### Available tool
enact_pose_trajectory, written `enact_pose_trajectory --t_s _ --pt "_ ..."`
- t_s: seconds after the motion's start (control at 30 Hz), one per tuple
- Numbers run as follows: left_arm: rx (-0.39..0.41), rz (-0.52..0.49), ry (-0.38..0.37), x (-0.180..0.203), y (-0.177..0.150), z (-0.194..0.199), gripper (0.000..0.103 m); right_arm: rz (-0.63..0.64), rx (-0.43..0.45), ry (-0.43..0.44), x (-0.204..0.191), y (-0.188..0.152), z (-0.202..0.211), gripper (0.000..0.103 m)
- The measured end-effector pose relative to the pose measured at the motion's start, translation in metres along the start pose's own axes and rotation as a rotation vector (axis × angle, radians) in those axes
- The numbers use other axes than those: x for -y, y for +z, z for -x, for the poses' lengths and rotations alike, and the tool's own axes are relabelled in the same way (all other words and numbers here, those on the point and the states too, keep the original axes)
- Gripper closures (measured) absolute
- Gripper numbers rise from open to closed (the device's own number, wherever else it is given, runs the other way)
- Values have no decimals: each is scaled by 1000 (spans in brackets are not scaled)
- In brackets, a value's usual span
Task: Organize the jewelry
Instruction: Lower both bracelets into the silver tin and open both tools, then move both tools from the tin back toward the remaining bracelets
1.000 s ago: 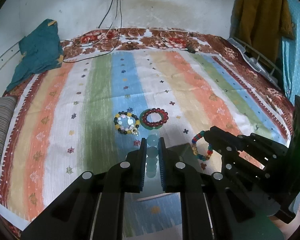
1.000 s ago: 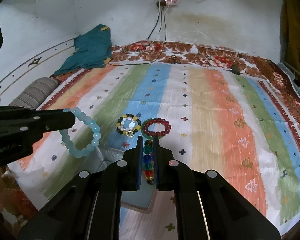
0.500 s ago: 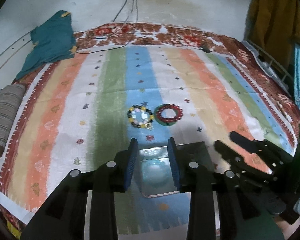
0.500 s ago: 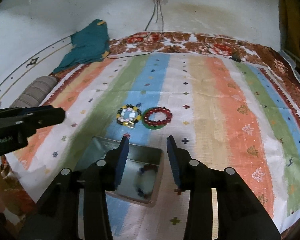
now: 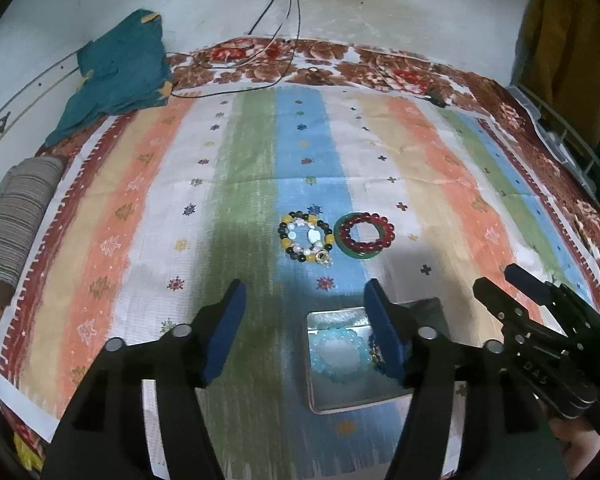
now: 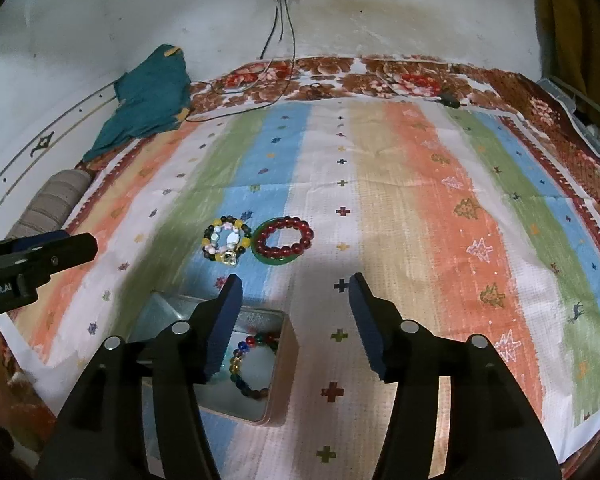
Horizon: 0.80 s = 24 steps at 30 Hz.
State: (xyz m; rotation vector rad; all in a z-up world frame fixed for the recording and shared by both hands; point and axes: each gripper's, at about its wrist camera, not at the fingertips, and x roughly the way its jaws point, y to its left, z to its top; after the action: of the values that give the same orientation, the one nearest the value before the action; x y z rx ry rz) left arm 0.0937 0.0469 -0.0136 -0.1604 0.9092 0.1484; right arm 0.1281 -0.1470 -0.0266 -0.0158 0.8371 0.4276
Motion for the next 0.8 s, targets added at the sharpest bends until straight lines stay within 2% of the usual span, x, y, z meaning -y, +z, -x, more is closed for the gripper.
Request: enact_pose_trajectory --t_s 0.37,0.43,0.53,0.8 --pt "8 -12 25 1 10 -10 22 6 12 -6 2 11 -6 30" --pt "2 4 7 -2 13 -13 19 5 12 -3 3 14 -8 28" --pt "-22 61 -34 -12 17 -19 19 -4 -2 21 5 20 -11 28" --pt "-35 57 22 -20 25 -34 19 -4 -10 16 7 27 -21 20"
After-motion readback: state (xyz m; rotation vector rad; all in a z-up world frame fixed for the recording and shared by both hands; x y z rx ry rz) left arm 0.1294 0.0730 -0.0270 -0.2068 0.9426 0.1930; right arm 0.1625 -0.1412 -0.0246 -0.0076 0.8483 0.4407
